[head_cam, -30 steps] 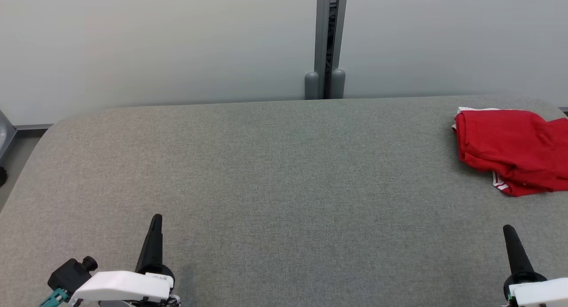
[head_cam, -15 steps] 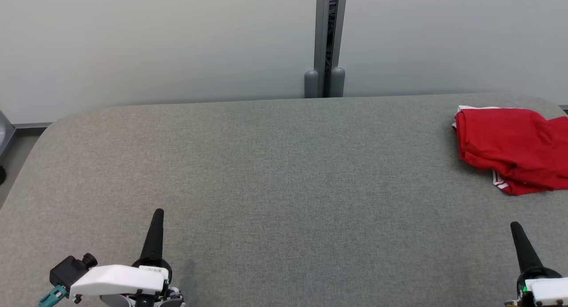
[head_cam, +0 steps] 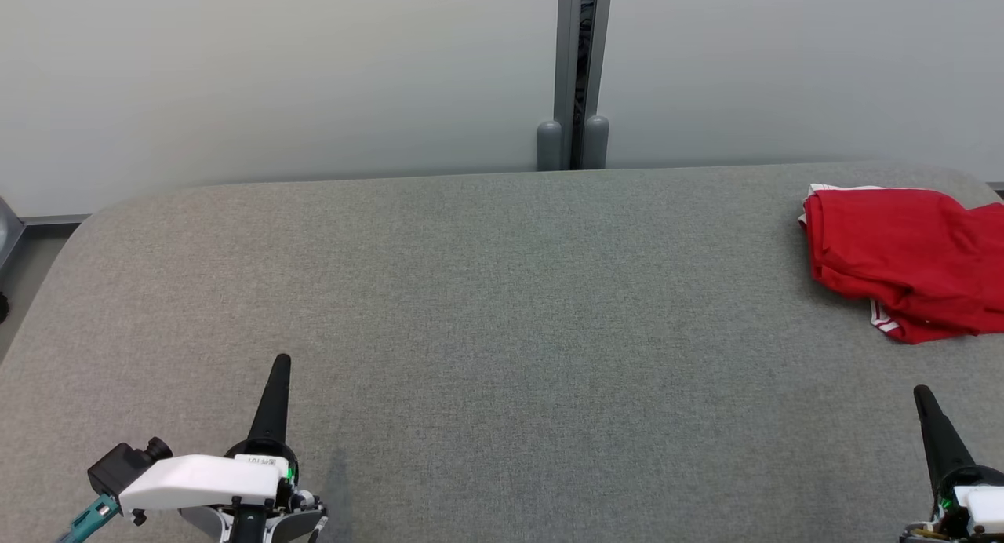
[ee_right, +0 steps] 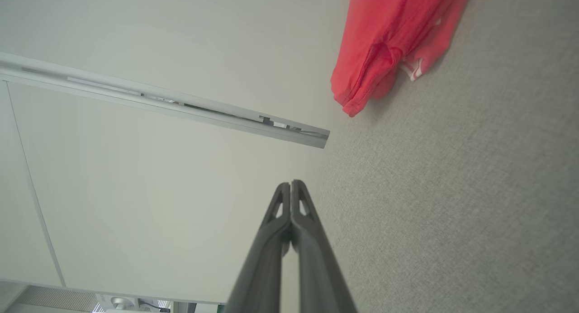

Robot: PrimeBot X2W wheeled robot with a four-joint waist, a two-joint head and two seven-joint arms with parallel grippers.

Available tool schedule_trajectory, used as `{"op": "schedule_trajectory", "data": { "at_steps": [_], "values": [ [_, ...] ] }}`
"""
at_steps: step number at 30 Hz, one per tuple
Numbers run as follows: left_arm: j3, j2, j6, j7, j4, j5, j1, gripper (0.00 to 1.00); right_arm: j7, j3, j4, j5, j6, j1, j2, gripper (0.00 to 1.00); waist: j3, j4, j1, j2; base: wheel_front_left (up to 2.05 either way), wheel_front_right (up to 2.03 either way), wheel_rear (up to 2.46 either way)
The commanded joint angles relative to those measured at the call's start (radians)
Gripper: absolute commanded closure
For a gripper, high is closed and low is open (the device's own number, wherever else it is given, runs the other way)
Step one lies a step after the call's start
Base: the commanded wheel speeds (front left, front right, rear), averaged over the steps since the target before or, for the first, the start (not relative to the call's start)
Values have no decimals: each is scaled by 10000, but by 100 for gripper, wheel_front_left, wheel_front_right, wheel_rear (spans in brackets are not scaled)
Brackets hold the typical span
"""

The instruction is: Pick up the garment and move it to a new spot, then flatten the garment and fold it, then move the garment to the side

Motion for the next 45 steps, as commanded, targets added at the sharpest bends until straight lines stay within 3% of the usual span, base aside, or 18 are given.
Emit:
{"op": "schedule_trajectory", "data": {
  "at_steps": [1,33,45],
  "values": [
    [24,59,-76,41,-32,-237,-209,100,68,-64,-119,256,1,-86,-92,100,5,-2,0,0,0,0,0],
    [-5,66,-303,493,165,-2550,-655,100,725,-539,-177,2711,0,-147,-208,100,126,-42,0,0,0,0,0],
    [0,62,-295,486,151,-2538,-647,100,744,-549,-169,2666,0,-150,-176,100,128,-42,0,0,0,0,0]
  ]
}}
